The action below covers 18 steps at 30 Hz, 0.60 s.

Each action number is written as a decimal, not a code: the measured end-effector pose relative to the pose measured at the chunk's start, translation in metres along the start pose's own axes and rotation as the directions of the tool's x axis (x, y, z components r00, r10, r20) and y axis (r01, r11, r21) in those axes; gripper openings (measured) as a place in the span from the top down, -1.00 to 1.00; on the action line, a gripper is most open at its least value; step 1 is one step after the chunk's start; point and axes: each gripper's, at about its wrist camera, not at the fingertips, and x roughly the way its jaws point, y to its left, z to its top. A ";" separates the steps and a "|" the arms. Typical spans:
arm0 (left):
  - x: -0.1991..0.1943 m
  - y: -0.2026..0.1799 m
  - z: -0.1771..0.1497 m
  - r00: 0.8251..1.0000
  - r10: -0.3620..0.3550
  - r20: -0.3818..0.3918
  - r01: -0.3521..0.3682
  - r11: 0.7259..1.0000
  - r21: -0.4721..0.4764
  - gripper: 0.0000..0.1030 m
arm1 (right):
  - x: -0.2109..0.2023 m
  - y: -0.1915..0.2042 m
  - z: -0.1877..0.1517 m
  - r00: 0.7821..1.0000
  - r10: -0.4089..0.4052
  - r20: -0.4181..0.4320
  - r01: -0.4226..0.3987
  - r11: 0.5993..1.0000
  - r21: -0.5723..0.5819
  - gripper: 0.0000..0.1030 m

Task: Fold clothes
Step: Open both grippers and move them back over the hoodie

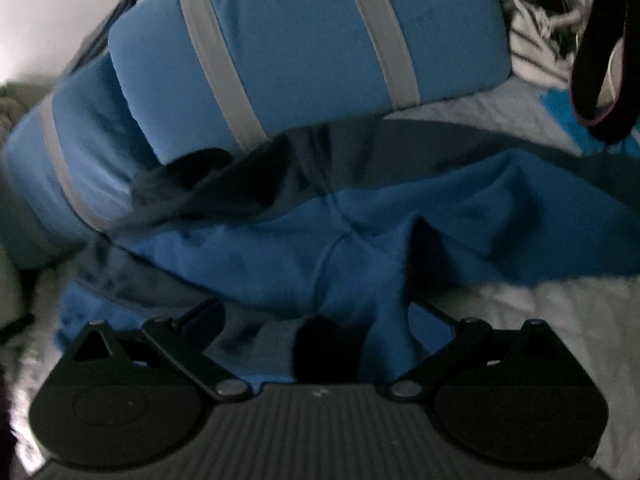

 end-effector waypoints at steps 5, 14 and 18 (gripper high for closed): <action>-0.025 -0.048 0.003 0.993 -0.086 0.084 0.079 0.993 0.090 -0.62 | 0.004 -0.011 -0.007 0.995 0.081 -0.064 -0.076 0.994 0.085 -0.85; -0.044 -0.114 -0.004 0.973 -0.214 0.086 0.191 0.957 0.217 -0.62 | 0.012 -0.014 -0.031 0.962 0.190 -0.197 -0.170 0.979 0.116 0.05; -0.039 -0.131 -0.009 0.968 -0.239 0.073 0.214 0.944 0.251 -0.62 | 0.021 -0.013 -0.041 0.942 0.212 -0.260 -0.180 0.973 0.142 0.81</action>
